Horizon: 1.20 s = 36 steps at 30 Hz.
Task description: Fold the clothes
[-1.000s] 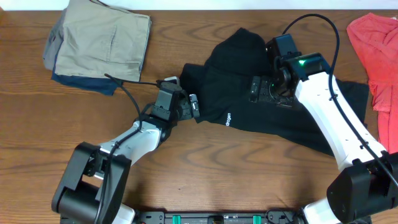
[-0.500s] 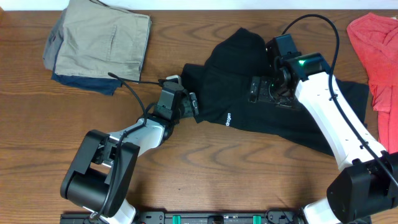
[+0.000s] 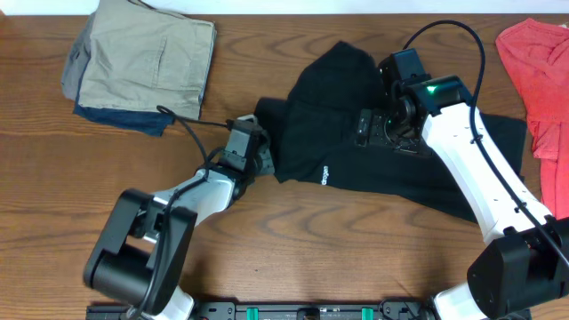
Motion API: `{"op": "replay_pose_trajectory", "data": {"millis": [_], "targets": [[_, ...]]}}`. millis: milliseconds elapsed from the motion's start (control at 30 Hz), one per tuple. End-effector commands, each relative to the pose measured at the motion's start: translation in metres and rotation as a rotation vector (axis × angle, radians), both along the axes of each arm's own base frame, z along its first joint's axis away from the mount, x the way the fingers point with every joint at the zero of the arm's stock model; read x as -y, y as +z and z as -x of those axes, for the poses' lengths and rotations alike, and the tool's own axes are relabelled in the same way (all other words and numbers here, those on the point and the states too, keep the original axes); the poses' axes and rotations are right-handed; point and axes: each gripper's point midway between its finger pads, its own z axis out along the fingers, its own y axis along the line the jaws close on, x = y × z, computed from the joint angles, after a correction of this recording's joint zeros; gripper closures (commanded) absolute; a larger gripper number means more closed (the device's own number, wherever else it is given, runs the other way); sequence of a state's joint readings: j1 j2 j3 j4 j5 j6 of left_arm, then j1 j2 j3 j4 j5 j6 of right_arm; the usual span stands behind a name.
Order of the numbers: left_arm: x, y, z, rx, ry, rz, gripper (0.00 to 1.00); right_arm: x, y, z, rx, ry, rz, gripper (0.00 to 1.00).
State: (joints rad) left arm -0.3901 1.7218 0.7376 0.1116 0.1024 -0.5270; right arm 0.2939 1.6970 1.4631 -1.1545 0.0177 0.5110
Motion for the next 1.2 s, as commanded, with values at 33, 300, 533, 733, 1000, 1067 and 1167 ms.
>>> {"op": "replay_pose_trajectory", "data": {"millis": [33,300,533,733,1000,1067,1167], "targets": [[-0.016,0.027,0.008,-0.002,0.035,-0.008,0.93,0.002,-0.005,0.001,-0.013,0.007,0.007,0.01],[-0.038,0.053,0.063,-0.130,0.048,-0.050,0.94,-0.002,-0.004,-0.005,0.010,0.013,-0.001,0.01],[-0.059,0.060,0.121,-0.302,0.107,-0.089,0.94,-0.002,-0.004,-0.003,0.004,0.013,0.001,0.01],[-0.067,0.071,0.141,-0.327,0.126,-0.090,0.94,-0.006,-0.004,-0.001,-0.007,0.018,-0.022,0.01],[-0.087,0.076,0.155,-0.340,0.177,-0.148,0.94,-0.004,-0.005,0.007,-0.038,0.018,-0.017,0.01],[-0.093,0.076,0.160,-0.358,0.205,-0.156,0.94,-0.004,-0.005,0.006,-0.038,0.017,-0.017,0.01],[-0.101,0.077,0.162,-0.374,0.255,-0.147,0.94,-0.004,-0.005,0.006,-0.037,0.017,-0.017,0.01]]}}
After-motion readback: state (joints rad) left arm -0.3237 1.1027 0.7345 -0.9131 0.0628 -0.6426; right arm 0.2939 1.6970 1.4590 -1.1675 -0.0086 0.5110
